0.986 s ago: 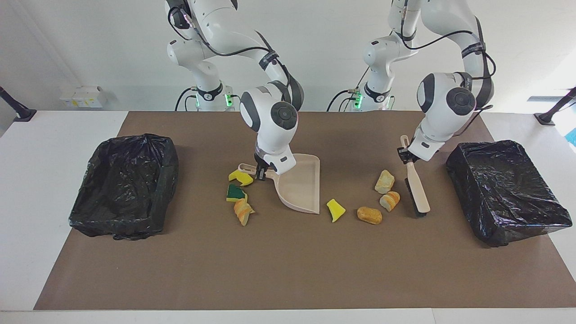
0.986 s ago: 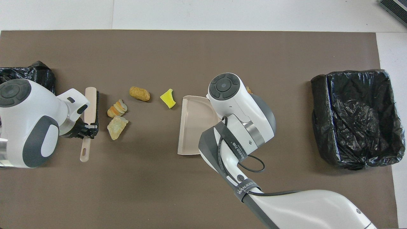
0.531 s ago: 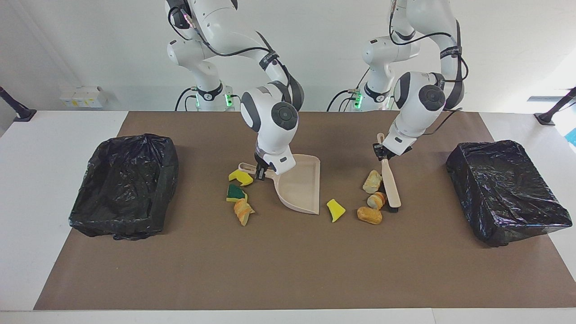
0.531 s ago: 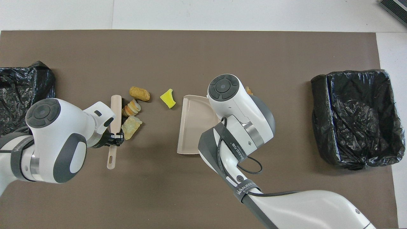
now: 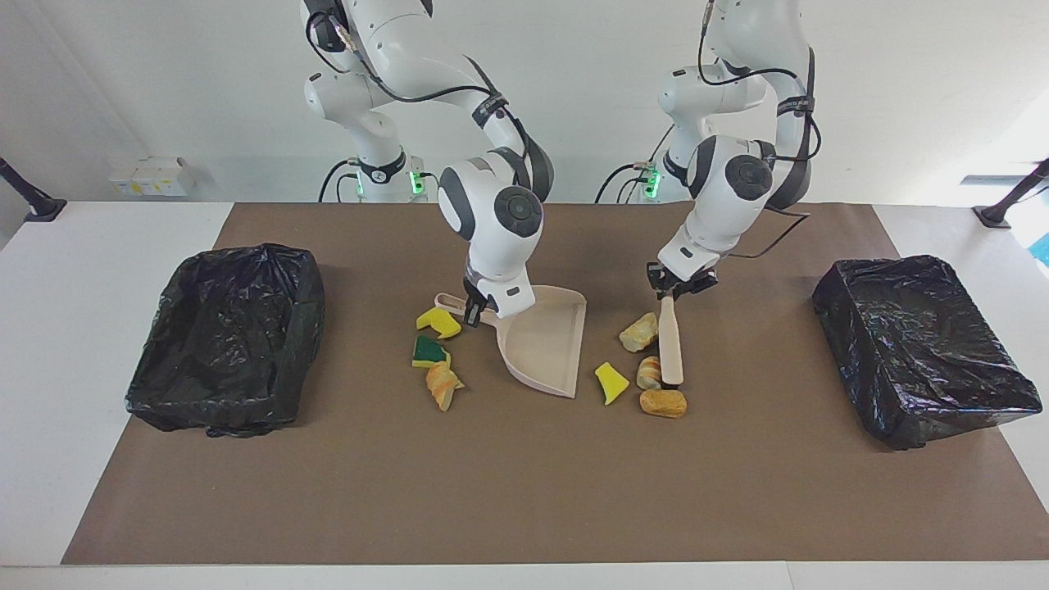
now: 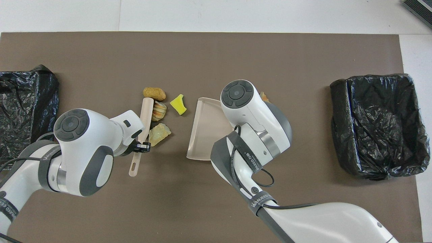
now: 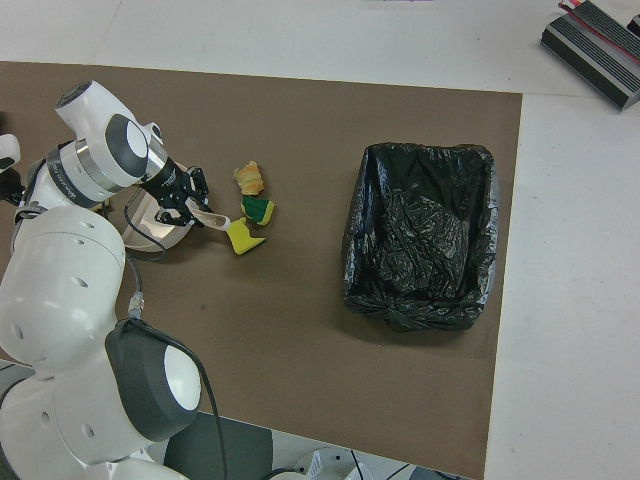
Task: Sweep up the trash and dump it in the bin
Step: 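Sweep the gathered trash closer to the dustpan with the left gripper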
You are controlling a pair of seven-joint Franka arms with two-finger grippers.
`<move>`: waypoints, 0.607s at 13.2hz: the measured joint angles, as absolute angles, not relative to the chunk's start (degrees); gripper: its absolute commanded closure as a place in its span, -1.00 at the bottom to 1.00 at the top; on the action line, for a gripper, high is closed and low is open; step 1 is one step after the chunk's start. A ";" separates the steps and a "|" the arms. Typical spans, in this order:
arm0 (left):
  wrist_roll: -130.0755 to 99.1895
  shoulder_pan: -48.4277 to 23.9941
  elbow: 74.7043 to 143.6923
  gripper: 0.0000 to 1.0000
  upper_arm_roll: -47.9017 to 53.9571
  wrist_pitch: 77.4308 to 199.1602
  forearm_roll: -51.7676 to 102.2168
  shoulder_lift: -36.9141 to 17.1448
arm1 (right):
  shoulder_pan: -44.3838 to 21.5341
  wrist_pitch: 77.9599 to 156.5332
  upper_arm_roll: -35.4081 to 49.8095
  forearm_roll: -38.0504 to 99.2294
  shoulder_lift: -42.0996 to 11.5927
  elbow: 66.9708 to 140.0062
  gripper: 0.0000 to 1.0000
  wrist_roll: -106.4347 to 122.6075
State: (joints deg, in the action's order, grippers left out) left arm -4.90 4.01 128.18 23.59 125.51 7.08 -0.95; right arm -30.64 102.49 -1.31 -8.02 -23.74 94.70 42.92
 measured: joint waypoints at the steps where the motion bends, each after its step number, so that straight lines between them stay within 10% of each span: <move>1: -3.61 4.14 127.75 1.00 23.18 125.46 7.08 -0.97 | -30.64 102.49 -1.31 -8.02 -23.73 94.72 1.00 42.84; 8: 10.28 14.72 122.11 1.00 21.75 126.51 5.02 -3.60 | -30.64 102.49 -1.31 -8.02 -23.70 94.80 1.00 42.58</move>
State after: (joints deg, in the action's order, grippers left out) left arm 10.28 14.72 122.11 21.75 126.51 5.02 -3.60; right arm -30.64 102.49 -1.31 -8.02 -23.70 94.80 42.58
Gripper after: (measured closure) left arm 0.744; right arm 0.683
